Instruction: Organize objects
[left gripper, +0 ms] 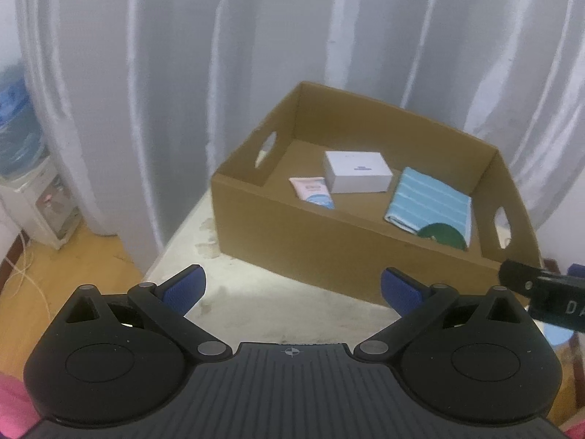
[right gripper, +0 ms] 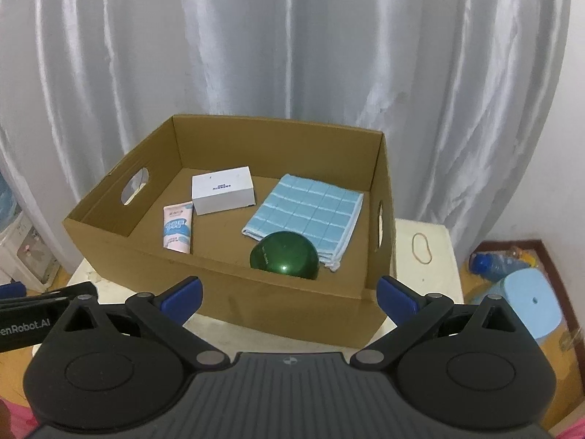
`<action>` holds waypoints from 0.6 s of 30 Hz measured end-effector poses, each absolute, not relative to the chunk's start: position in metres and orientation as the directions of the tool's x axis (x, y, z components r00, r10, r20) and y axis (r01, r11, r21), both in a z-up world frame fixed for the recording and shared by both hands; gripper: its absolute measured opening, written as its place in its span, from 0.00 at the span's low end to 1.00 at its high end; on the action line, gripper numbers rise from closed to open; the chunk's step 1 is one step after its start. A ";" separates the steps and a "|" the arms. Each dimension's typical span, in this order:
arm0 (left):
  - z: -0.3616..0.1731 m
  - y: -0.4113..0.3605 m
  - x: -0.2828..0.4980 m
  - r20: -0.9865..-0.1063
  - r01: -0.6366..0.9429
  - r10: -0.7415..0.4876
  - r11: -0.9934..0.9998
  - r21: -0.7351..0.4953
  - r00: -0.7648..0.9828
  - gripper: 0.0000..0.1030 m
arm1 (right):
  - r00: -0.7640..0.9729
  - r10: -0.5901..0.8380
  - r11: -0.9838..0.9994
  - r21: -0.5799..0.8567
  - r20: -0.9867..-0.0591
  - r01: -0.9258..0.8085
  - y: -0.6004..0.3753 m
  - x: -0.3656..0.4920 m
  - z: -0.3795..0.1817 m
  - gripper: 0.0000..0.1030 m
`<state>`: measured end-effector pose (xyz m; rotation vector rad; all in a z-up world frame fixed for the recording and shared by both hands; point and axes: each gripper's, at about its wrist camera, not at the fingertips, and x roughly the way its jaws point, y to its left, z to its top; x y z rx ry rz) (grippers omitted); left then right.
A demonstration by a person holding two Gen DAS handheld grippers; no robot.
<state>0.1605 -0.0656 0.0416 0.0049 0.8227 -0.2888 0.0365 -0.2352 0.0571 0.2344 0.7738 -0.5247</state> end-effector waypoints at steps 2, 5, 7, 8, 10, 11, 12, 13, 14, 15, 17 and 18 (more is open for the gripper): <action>0.042 -0.068 0.163 -0.722 0.279 -0.273 0.953 -0.115 0.636 1.00 | 0.596 -0.359 0.846 0.018 -0.718 0.532 -0.235 0.037 0.056 1.00; 0.044 -0.074 0.167 -0.718 0.303 -0.288 0.946 -0.112 0.634 1.00 | 0.599 -0.355 0.848 0.022 -0.718 0.529 -0.236 0.038 0.056 1.00; 0.044 -0.077 0.169 -0.717 0.316 -0.296 0.942 -0.110 0.631 1.00 | 0.597 -0.356 0.848 0.021 -0.719 0.530 -0.236 0.038 0.055 1.00; 0.044 -0.079 0.170 -0.717 0.325 -0.300 0.939 -0.108 0.629 1.00 | 0.597 -0.354 0.847 0.024 -0.720 0.531 -0.236 0.037 0.055 1.00; 0.044 -0.083 0.170 -0.717 0.340 -0.302 0.935 -0.097 0.628 1.00 | 0.597 -0.351 0.845 0.031 -0.721 0.534 -0.238 0.037 0.054 1.00; 0.045 -0.085 0.170 -0.717 0.350 -0.304 0.933 -0.089 0.628 1.00 | 0.596 -0.350 0.843 0.034 -0.723 0.537 -0.239 0.037 0.054 1.00; 0.045 -0.086 0.170 -0.716 0.352 -0.302 0.932 -0.084 0.629 1.00 | 0.594 -0.350 0.841 0.036 -0.724 0.539 -0.241 0.037 0.054 1.00; 0.045 -0.088 0.170 -0.715 0.355 -0.301 0.932 -0.078 0.632 1.00 | 0.592 -0.349 0.840 0.038 -0.726 0.542 -0.242 0.037 0.053 1.00; 0.045 -0.089 0.171 -0.714 0.359 -0.300 0.931 -0.072 0.633 1.00 | 0.590 -0.348 0.838 0.041 -0.728 0.544 -0.243 0.036 0.052 1.00; 0.045 -0.091 0.171 -0.714 0.364 -0.299 0.929 -0.066 0.634 1.00 | 0.589 -0.348 0.836 0.042 -0.729 0.546 -0.244 0.036 0.051 1.00; 0.044 -0.093 0.171 -0.714 0.375 -0.299 0.926 -0.056 0.633 1.00 | 0.583 -0.350 0.832 0.042 -0.733 0.553 -0.247 0.036 0.050 1.00; 0.044 -0.095 0.171 -0.714 0.379 -0.300 0.924 -0.052 0.632 1.00 | 0.581 -0.349 0.830 0.045 -0.735 0.556 -0.248 0.036 0.049 1.00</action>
